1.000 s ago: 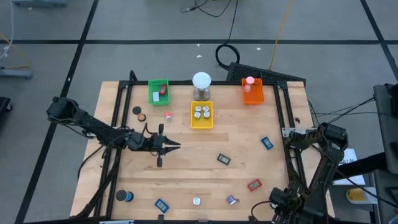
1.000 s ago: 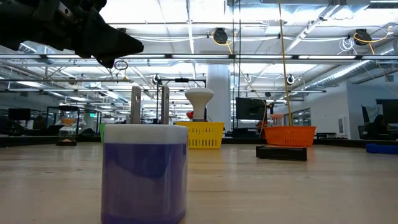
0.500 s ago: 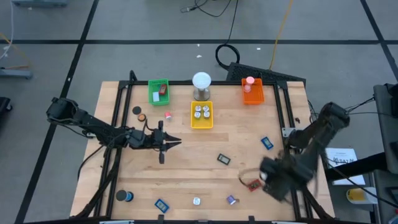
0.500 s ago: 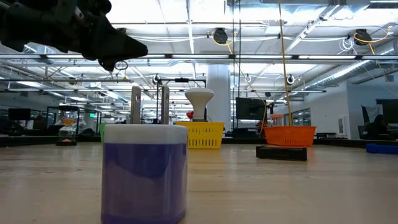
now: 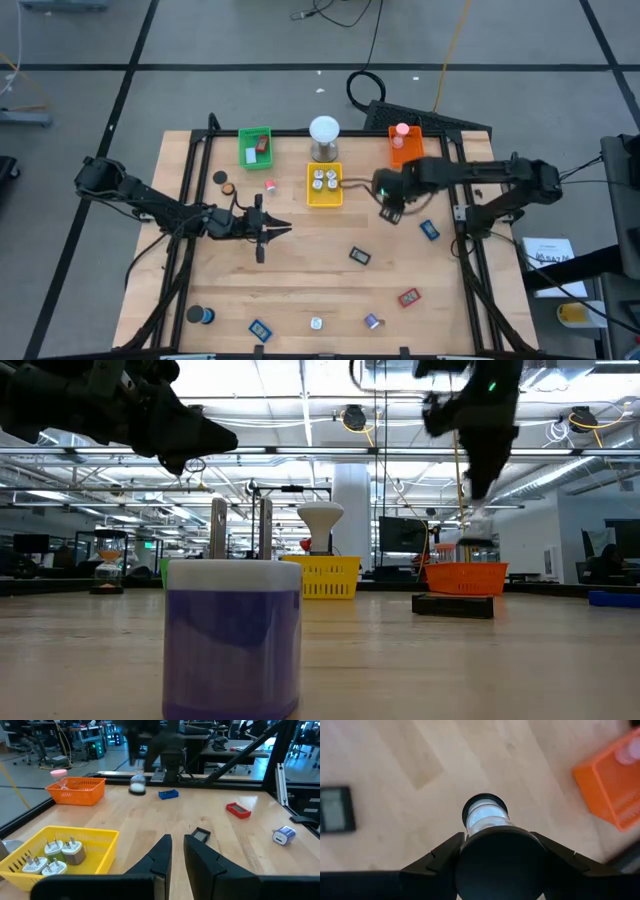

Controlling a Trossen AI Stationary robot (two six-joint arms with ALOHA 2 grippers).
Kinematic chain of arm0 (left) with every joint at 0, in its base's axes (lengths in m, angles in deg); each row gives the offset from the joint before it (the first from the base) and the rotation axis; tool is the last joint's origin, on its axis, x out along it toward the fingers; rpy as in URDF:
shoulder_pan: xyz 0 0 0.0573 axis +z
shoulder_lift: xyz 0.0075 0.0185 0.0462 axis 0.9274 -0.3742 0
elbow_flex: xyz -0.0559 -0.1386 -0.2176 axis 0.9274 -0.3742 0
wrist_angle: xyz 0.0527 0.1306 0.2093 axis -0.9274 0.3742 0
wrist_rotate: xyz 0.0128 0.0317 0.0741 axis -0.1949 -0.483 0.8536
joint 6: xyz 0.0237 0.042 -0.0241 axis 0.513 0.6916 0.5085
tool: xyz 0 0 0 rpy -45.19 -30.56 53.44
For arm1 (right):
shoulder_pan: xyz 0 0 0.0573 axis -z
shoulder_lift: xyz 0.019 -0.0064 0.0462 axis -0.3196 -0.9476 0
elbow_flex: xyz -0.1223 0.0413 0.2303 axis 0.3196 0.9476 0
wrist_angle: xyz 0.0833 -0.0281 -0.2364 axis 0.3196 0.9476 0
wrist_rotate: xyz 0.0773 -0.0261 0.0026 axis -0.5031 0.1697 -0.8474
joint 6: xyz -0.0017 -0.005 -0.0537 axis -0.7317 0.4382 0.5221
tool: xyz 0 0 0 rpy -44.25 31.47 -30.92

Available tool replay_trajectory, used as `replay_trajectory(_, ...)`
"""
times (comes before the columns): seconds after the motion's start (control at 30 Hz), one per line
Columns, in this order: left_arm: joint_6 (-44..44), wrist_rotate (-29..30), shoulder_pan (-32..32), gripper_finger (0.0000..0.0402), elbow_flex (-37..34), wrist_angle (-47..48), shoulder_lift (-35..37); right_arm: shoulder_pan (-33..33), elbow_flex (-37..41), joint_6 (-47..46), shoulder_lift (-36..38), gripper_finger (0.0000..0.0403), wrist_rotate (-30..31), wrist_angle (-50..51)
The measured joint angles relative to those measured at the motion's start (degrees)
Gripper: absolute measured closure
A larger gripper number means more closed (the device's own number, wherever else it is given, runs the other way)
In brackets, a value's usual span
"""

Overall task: Pick & Place Office items
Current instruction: Put the black white hourglass into the orange bin

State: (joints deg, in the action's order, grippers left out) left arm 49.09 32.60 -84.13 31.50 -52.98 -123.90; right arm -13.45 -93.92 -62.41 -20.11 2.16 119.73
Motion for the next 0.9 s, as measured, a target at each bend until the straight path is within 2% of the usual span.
replay_trajectory(0.13, 0.0, 0.0, 0.0, 0.0350, 0.0, 0.0, 0.0, 8.1, 4.0, 6.2, 0.0, 0.0204, -0.9, -3.1)
replay_trajectory(0.27, 0.0, 0.0, 0.0, 0.0350, 0.0, 0.0, 0.0, 12.9, 7.8, 8.8, 0.0, 0.0204, -1.0, -5.3)
replay_trajectory(0.47, -0.9, -0.2, 0.0, 0.0350, 0.0, 0.0, 0.0, 15.2, 12.4, 11.3, 0.0, 0.0204, -2.5, -9.7)
replay_trajectory(0.57, -5.5, -3.0, 0.4, 0.0350, 0.0, 0.4, 0.0, 16.0, 13.1, 12.2, 0.0, 0.0203, -2.4, -10.2)
replay_trajectory(0.63, -5.2, -3.4, 1.0, 0.0350, 0.0, 0.3, 0.0, 16.6, 13.2, 12.5, 0.0, 0.0203, -2.3, -10.7)
replay_trajectory(0.77, -4.0, 1.5, 1.5, 0.0350, 0.0, -0.3, -0.4, 17.5, 13.2, 12.9, 0.0, 0.0203, -2.4, -12.5)
replay_trajectory(0.9, -2.1, 3.8, 1.8, 0.0350, -0.3, -6.3, -5.8, 18.2, 13.2, 13.2, 0.0, 0.0203, -2.4, -14.2)
